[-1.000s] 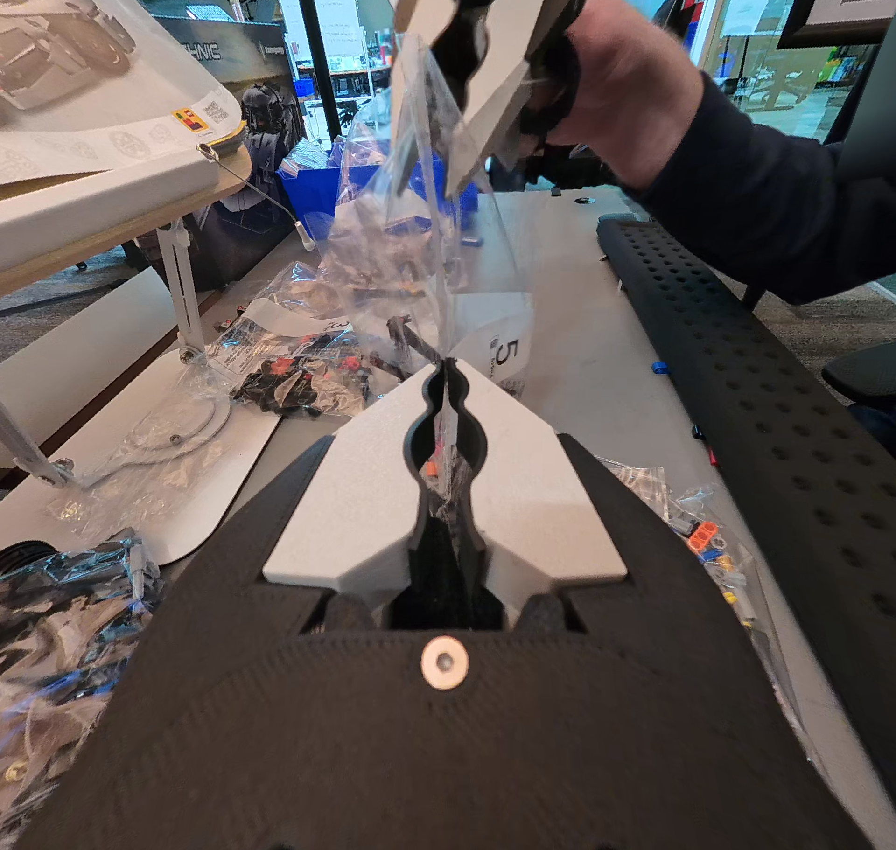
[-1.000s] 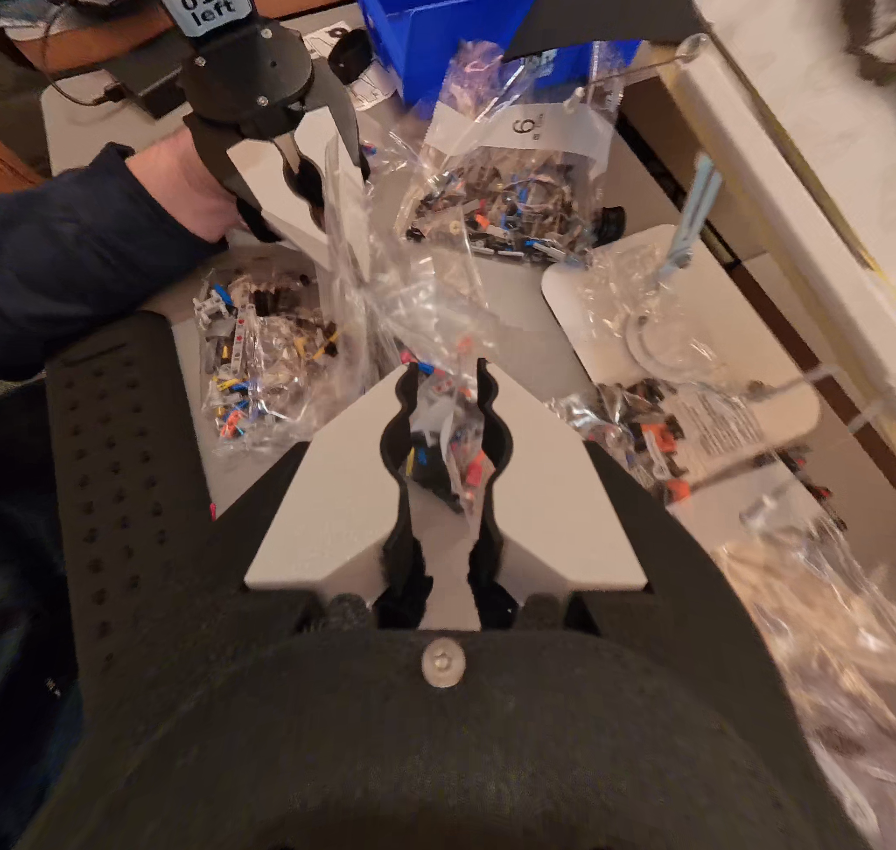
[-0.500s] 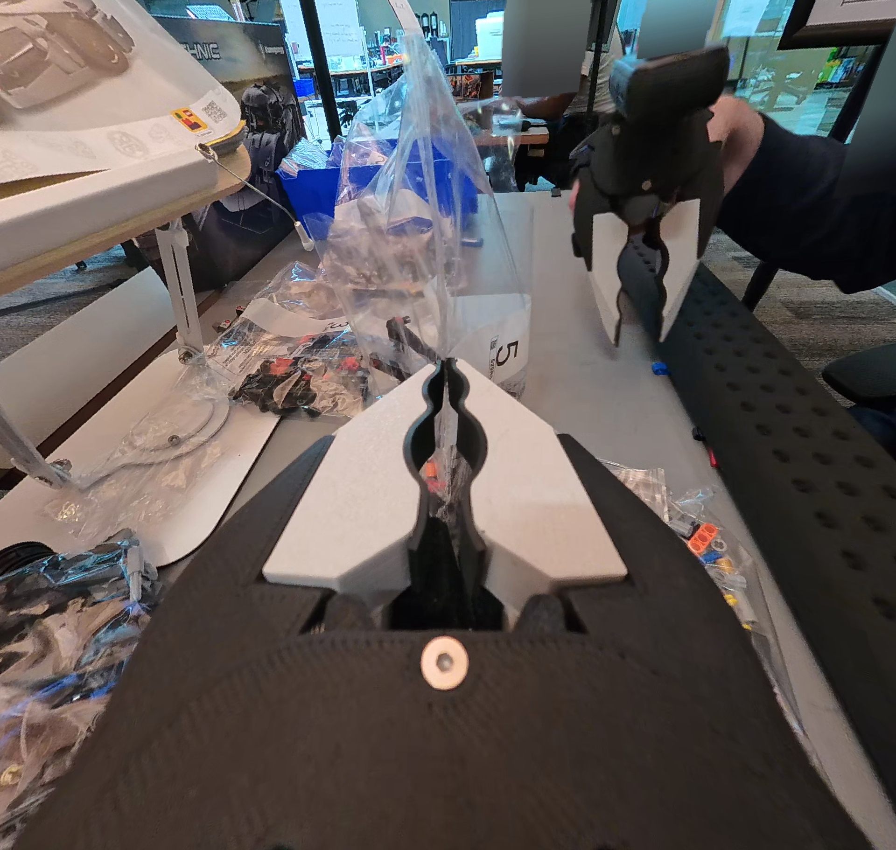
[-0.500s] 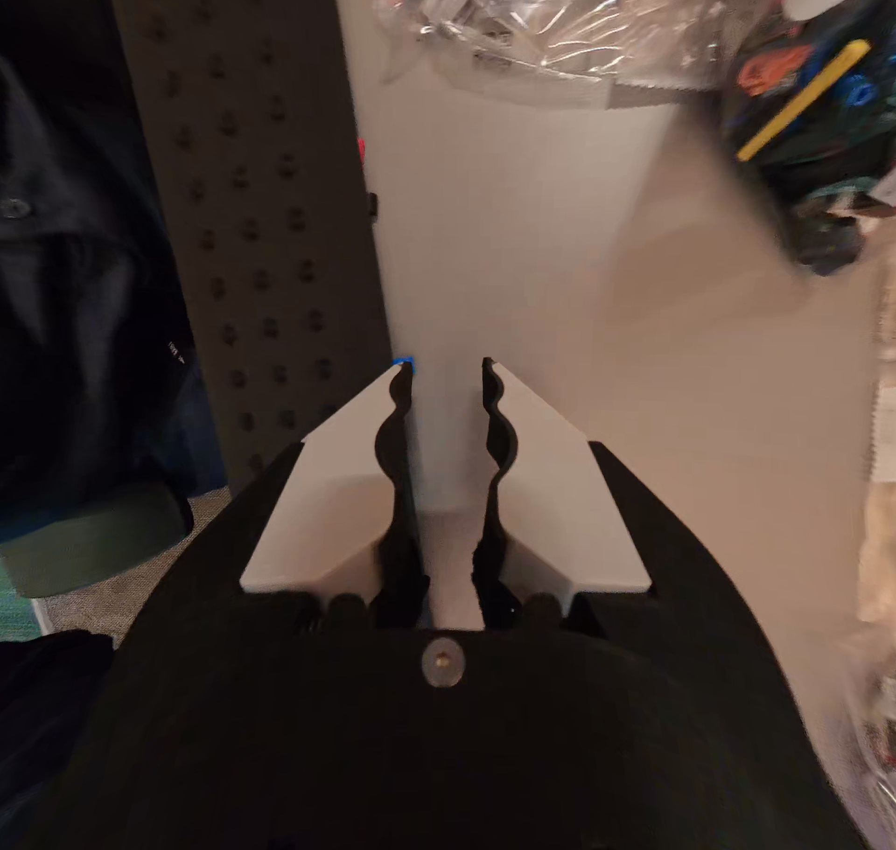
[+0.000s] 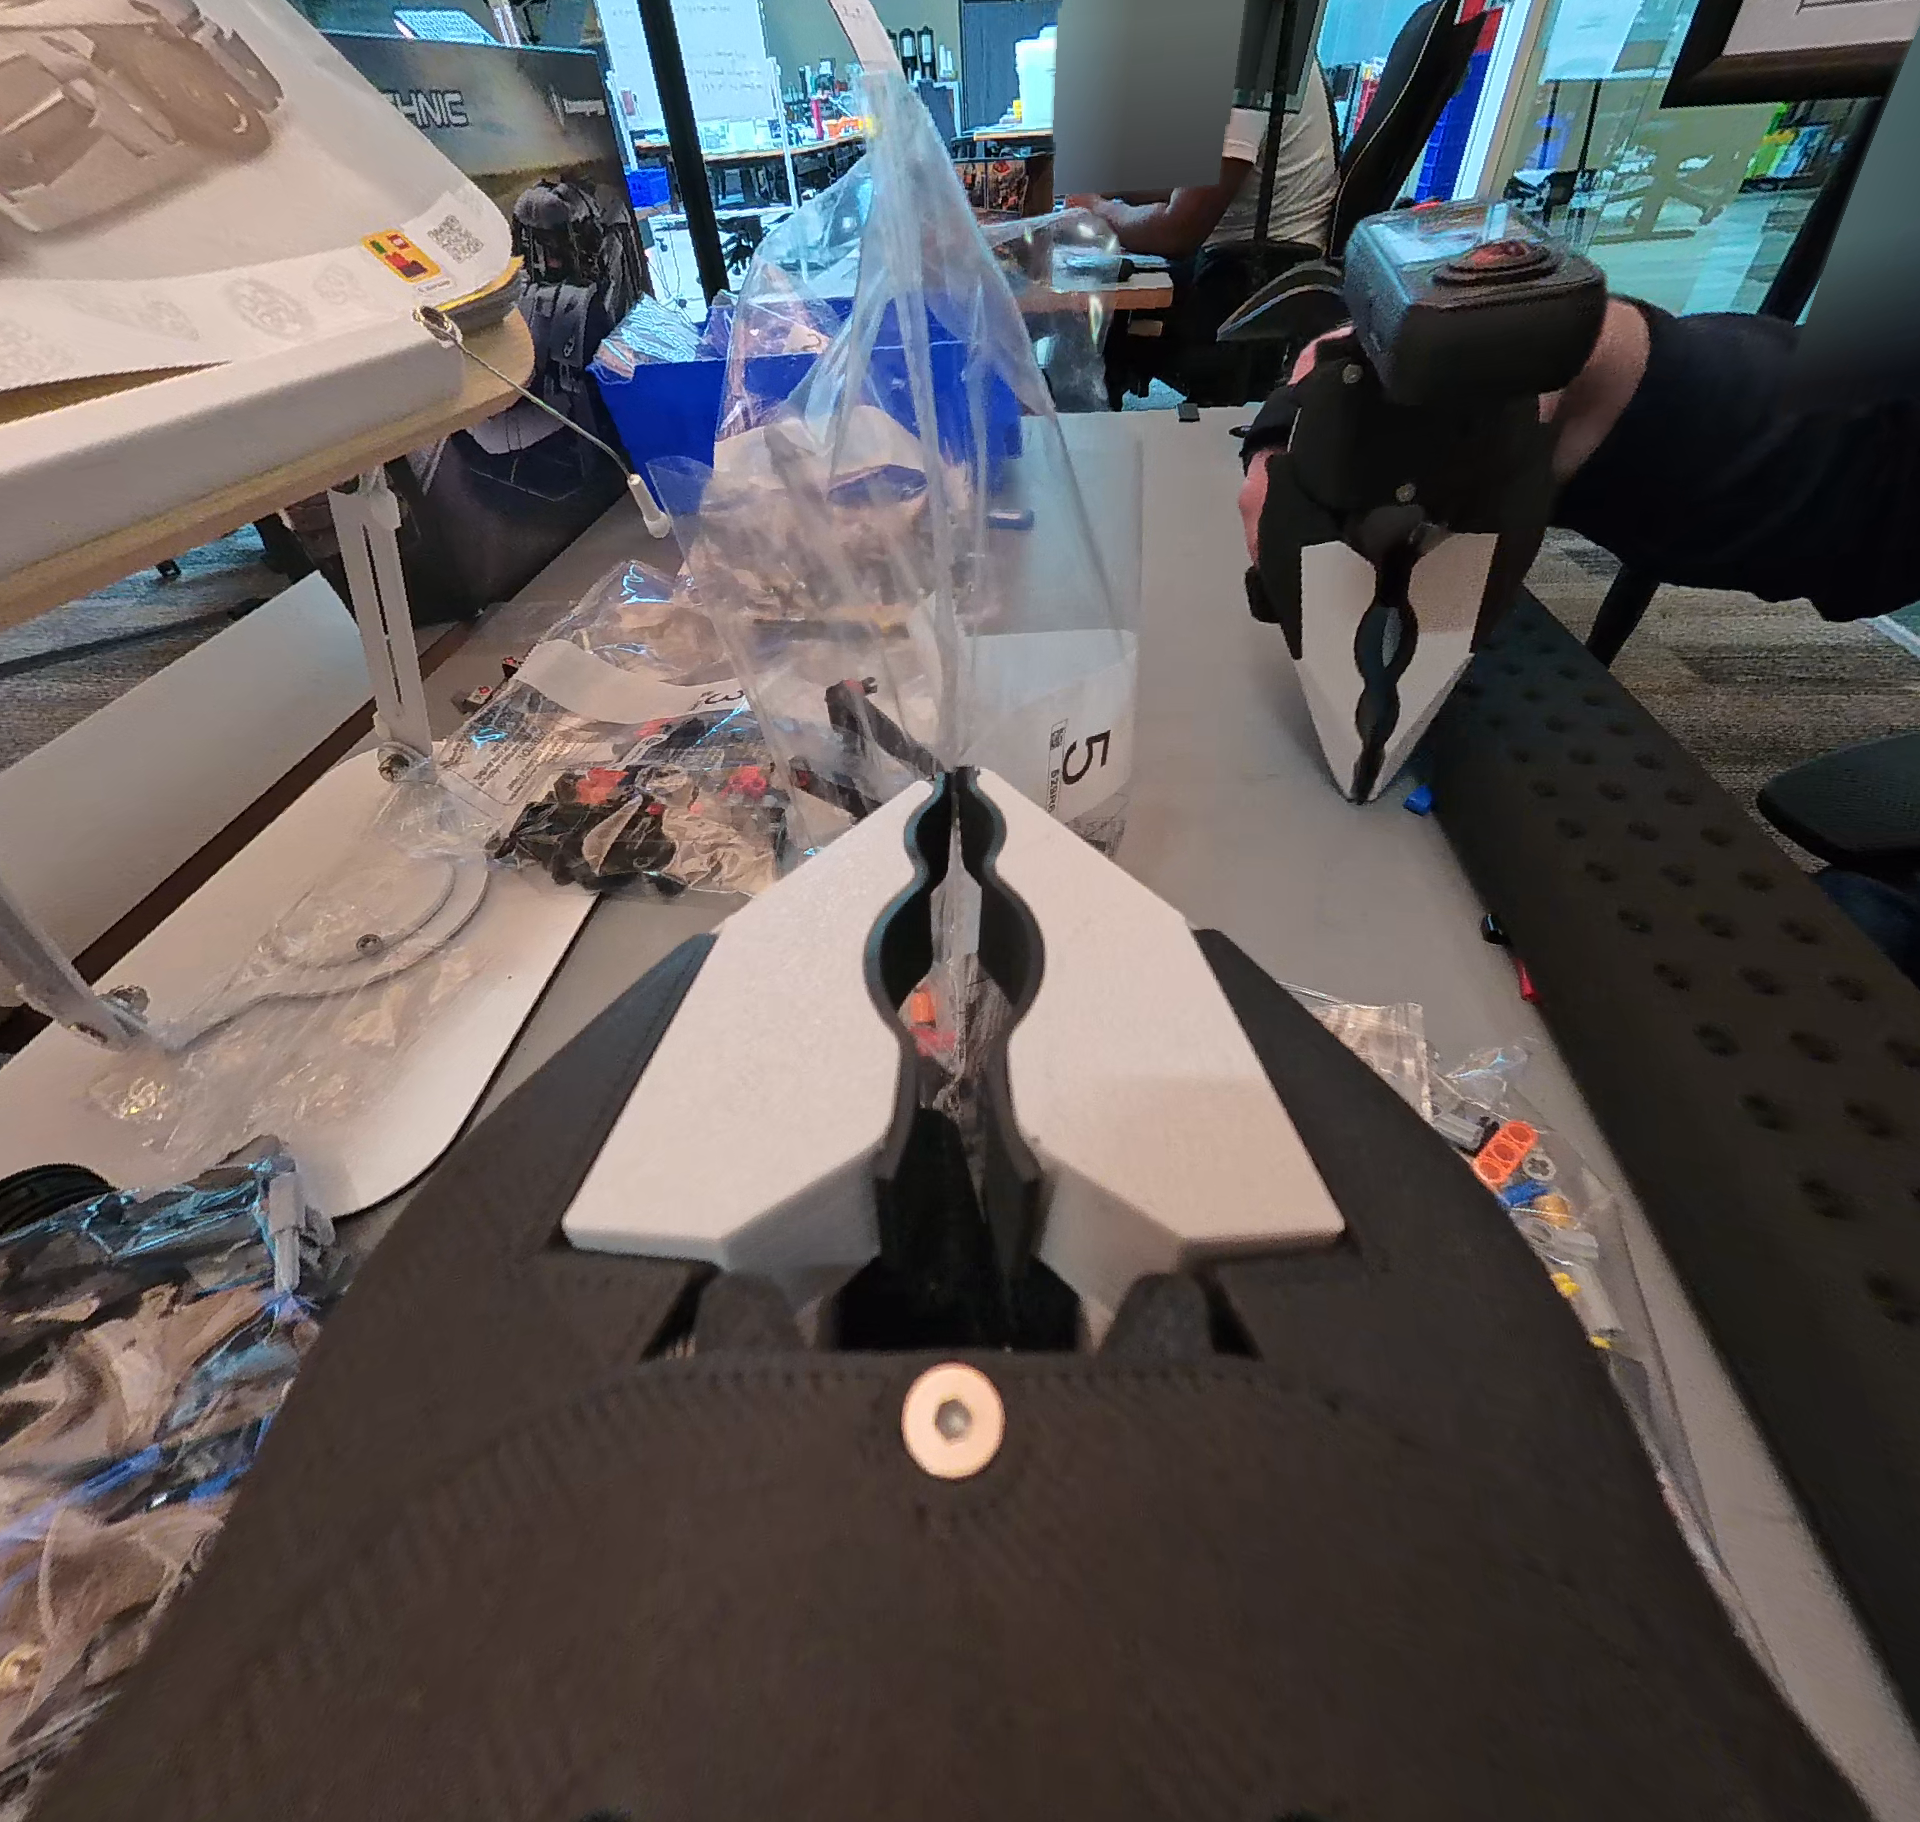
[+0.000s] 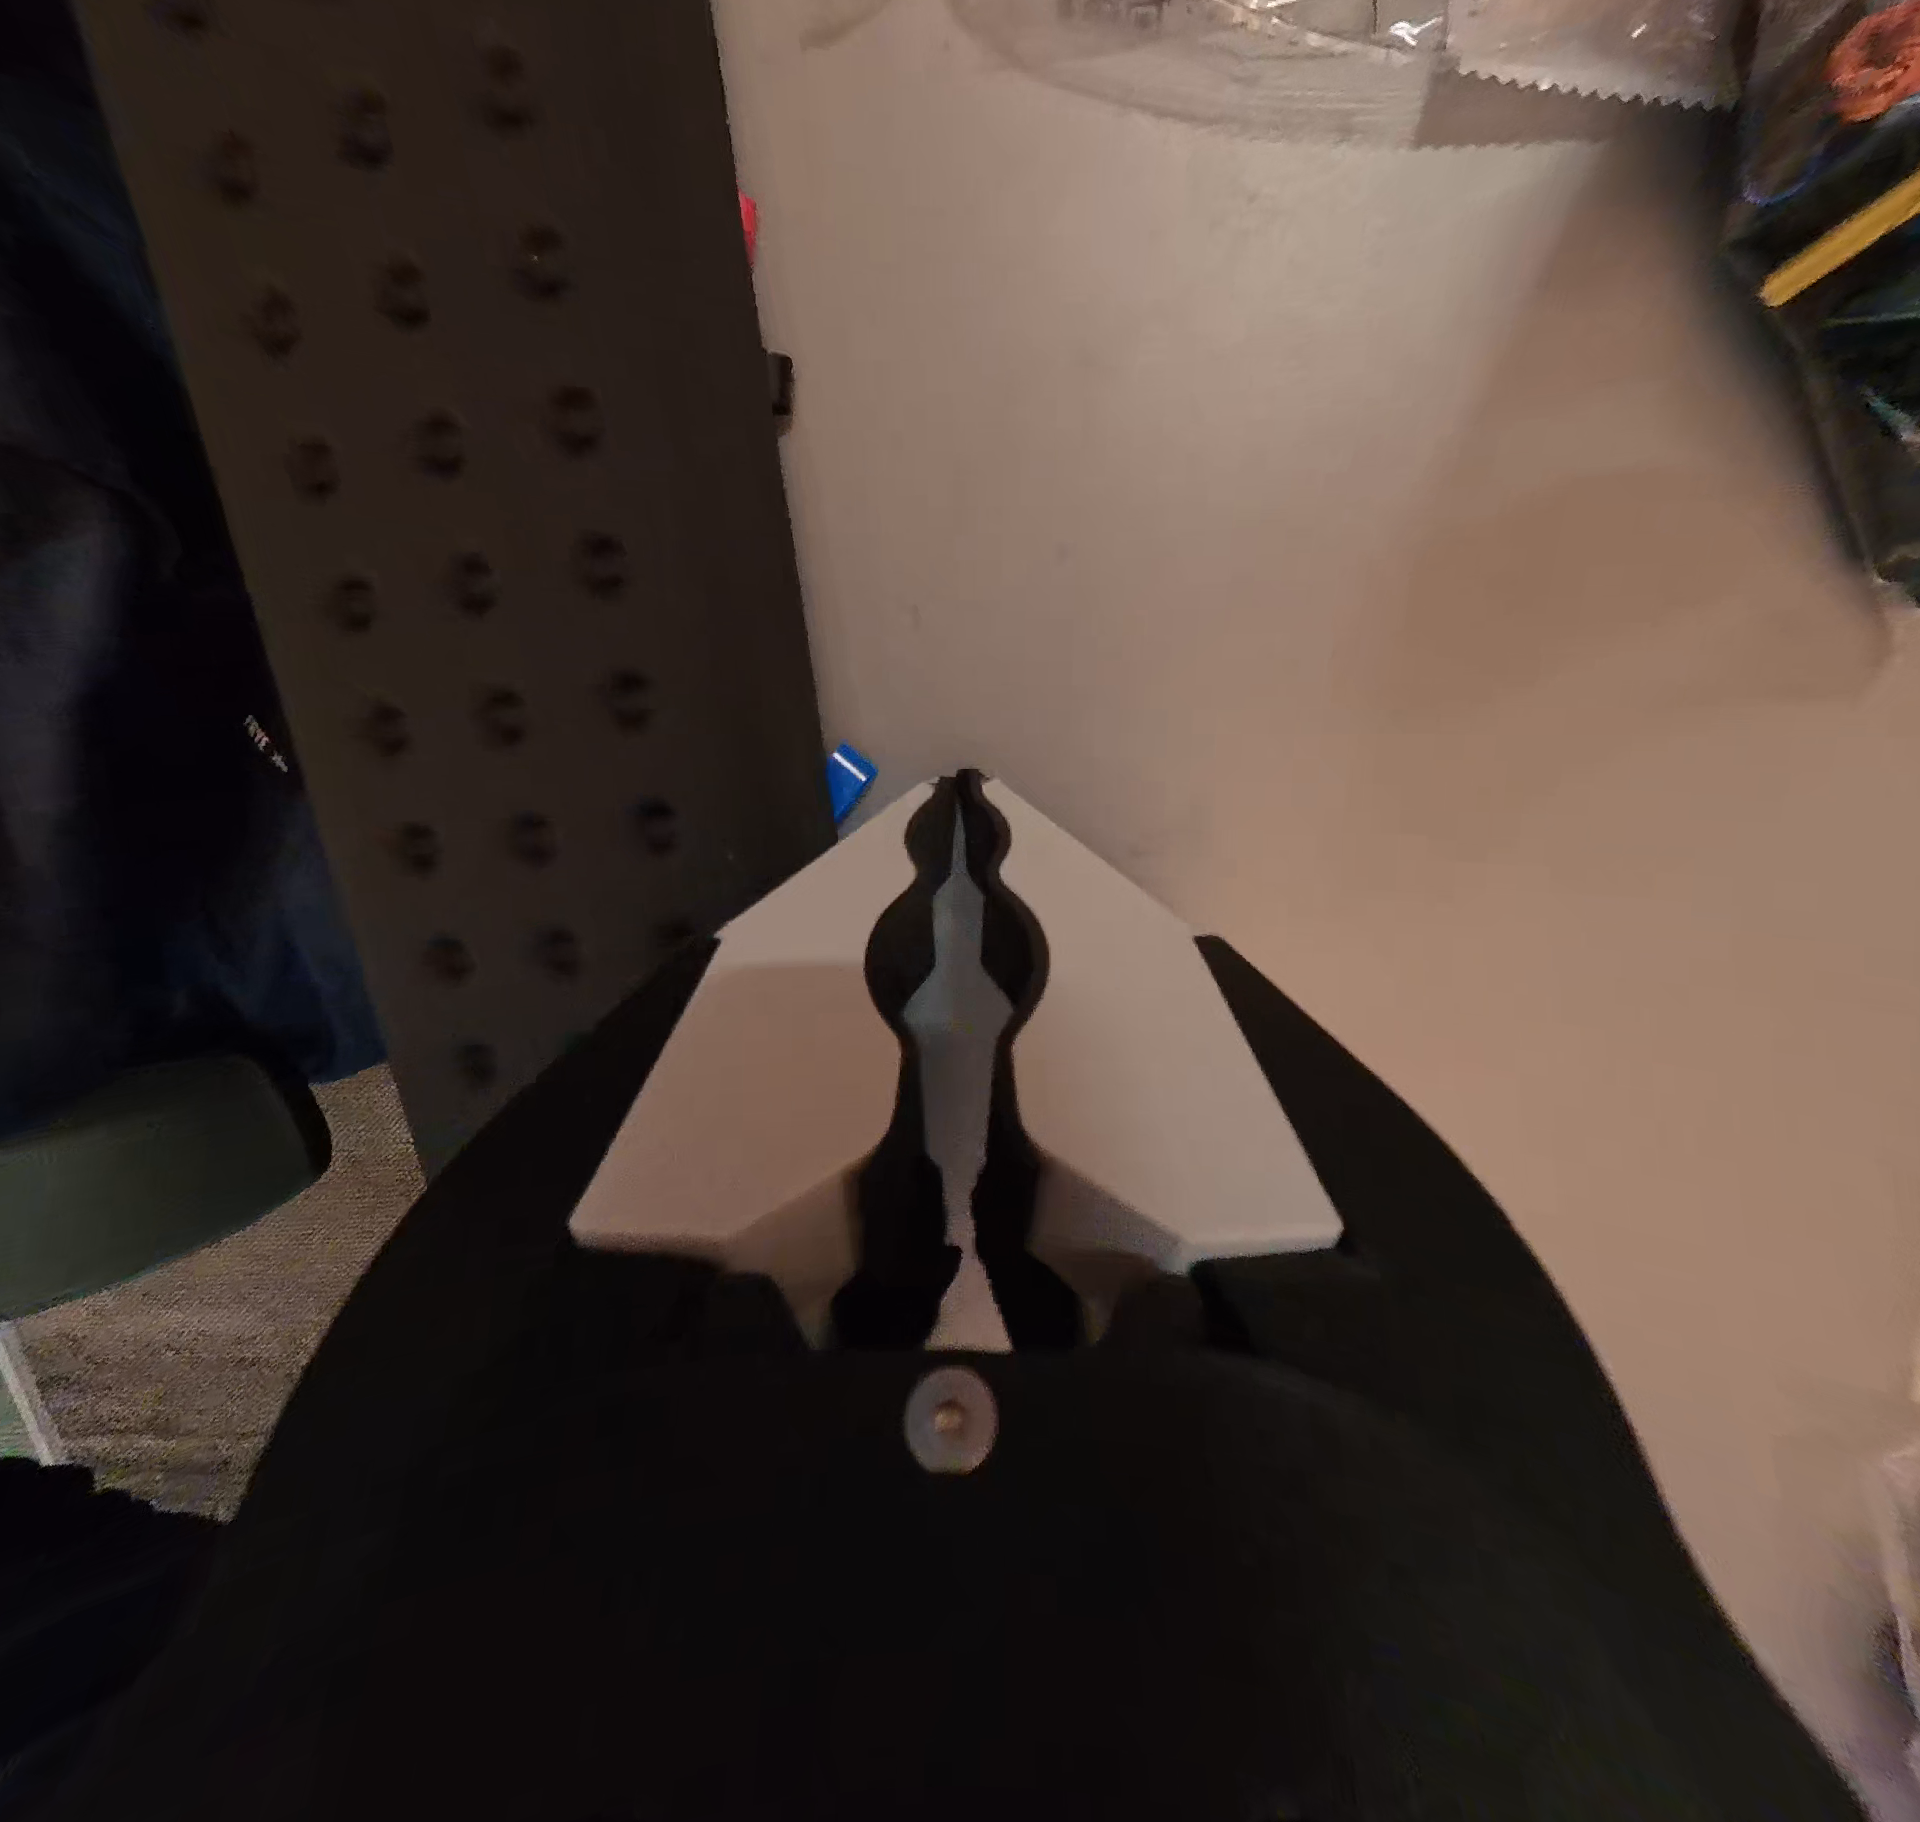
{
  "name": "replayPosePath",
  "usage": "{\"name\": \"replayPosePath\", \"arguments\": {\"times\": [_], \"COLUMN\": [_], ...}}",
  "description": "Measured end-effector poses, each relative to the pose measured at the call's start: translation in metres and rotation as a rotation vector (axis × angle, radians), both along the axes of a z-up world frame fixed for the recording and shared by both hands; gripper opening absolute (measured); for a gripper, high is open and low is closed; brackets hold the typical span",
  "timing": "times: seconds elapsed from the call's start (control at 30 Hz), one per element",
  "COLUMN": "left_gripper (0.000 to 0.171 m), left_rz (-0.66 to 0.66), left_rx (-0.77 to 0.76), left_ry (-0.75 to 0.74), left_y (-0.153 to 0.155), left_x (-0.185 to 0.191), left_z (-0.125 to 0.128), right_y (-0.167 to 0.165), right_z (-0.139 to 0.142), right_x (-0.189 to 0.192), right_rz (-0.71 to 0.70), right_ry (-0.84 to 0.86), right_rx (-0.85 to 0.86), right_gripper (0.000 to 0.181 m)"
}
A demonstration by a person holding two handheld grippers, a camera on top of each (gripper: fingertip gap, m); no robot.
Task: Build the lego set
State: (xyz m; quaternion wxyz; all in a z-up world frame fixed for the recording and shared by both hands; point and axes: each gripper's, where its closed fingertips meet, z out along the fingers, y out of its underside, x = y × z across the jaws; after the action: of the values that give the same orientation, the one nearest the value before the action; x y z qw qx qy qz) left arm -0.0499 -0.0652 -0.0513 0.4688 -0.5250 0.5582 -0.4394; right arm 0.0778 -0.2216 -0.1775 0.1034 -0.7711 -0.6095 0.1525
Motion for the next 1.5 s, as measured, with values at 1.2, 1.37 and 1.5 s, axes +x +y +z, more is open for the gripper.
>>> {"name": "replayPosePath", "arguments": {"times": [1.2,1.37,1.5], "left_gripper": [0.000,0.000,0.000], "left_rz": [-0.003,-0.003,-0.002], "left_rx": [-0.002,-0.003,-0.006], "left_ry": [-0.001,-0.001,-0.005], "left_y": [0.000,0.000,0.001], "left_x": [0.000,0.000,-0.001], "left_z": [0.000,0.000,0.000], "right_y": [0.000,0.012,-0.008], "right_z": [0.002,0.002,0.017], "right_x": [0.000,0.006,0.002], "right_rz": [0.162,0.081,0.231], "right_ry": [-0.156,-0.139,-0.049], "right_rx": [-0.023,0.023,-0.010], "right_gripper": [0.008,0.017,0.015]}}
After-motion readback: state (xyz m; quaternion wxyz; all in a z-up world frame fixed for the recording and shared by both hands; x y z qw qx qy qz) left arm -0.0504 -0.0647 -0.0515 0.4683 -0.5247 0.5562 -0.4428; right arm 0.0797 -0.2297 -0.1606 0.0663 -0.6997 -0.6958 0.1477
